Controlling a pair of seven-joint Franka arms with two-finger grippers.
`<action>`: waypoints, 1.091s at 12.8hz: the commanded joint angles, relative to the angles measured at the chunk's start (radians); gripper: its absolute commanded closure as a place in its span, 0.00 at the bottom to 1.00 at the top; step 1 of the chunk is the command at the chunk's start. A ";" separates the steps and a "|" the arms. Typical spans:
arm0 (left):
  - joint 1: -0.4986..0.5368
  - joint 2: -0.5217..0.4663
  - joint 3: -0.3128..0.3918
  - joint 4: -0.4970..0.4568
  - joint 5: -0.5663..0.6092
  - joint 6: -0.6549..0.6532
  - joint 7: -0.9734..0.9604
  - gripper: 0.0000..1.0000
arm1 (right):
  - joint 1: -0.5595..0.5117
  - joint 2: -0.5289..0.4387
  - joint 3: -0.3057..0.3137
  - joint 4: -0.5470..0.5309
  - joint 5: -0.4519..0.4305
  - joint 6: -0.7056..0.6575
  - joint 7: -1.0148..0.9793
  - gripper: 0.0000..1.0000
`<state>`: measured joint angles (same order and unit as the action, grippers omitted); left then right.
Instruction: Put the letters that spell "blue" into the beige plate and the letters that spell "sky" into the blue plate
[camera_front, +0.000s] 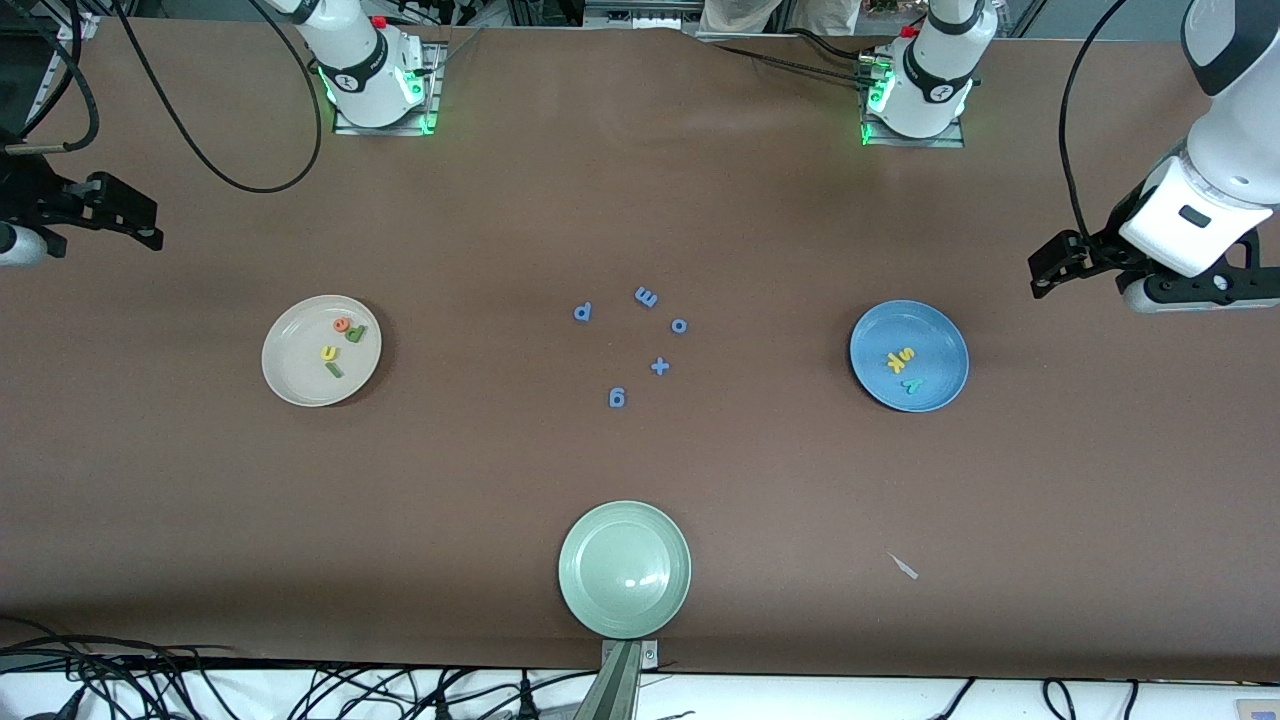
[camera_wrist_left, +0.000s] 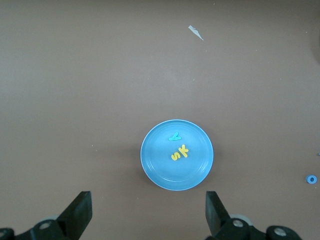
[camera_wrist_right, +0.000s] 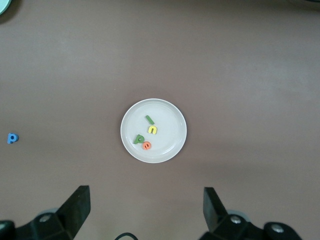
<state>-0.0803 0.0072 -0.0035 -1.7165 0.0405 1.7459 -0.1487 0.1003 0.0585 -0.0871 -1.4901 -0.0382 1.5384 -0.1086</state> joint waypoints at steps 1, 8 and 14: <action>0.007 -0.006 0.000 0.014 -0.027 -0.032 0.026 0.00 | -0.005 0.004 0.012 0.007 -0.009 0.017 0.017 0.00; 0.007 -0.004 0.000 0.015 -0.027 -0.031 0.026 0.00 | -0.005 0.018 0.013 0.005 -0.003 0.060 0.017 0.00; 0.005 -0.007 0.000 0.015 -0.027 -0.046 0.026 0.00 | 0.007 0.017 0.017 0.005 0.035 0.055 0.018 0.00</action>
<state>-0.0793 0.0072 -0.0032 -1.7161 0.0405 1.7272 -0.1487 0.1076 0.0786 -0.0743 -1.4902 -0.0278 1.5975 -0.1061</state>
